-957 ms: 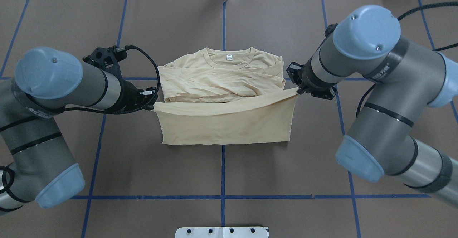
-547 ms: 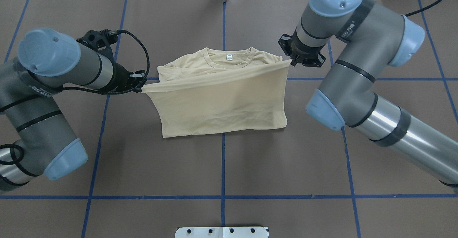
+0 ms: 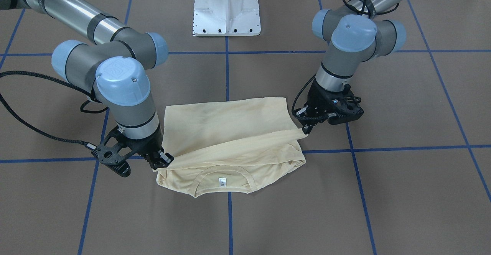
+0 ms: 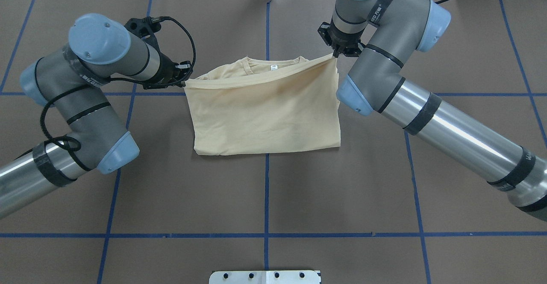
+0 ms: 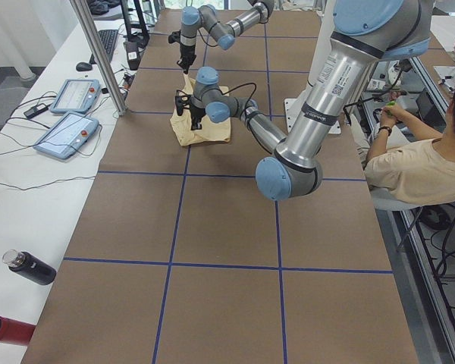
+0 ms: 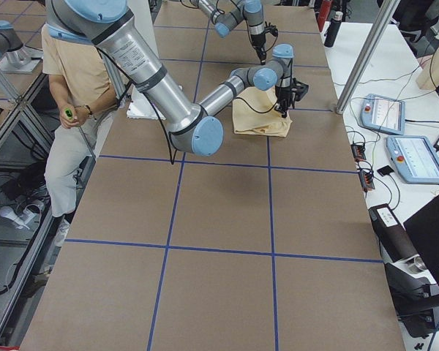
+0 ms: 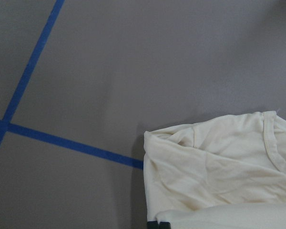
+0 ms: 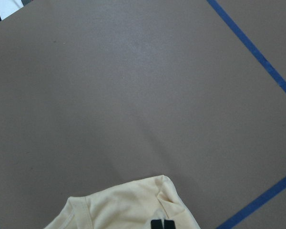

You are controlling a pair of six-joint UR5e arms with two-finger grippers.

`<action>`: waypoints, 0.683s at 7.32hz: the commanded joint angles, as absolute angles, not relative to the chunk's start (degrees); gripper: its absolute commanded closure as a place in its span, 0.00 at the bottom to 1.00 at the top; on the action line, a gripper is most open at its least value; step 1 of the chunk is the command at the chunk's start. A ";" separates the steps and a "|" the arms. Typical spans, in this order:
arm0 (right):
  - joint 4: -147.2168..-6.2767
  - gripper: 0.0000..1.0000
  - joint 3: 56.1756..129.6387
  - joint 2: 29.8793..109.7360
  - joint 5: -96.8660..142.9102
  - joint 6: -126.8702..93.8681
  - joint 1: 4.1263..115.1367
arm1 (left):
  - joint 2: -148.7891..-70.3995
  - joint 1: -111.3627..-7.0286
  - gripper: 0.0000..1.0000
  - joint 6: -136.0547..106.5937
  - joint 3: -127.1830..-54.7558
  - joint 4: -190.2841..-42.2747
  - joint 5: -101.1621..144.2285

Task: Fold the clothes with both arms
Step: 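Lay the hem on the collar edge and open both grippers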

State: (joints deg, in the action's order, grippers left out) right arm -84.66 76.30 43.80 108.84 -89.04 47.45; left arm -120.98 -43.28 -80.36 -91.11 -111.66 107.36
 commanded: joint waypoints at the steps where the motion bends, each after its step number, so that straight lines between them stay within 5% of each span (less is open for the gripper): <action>1: -79.03 1.00 68.41 41.76 108.63 -88.68 47.55 | -123.83 -43.51 1.00 -80.42 -84.30 -115.84 107.05; 5: -75.24 1.00 62.14 39.29 107.14 -88.77 47.20 | -126.04 -43.77 1.00 -81.12 -76.47 -122.34 106.70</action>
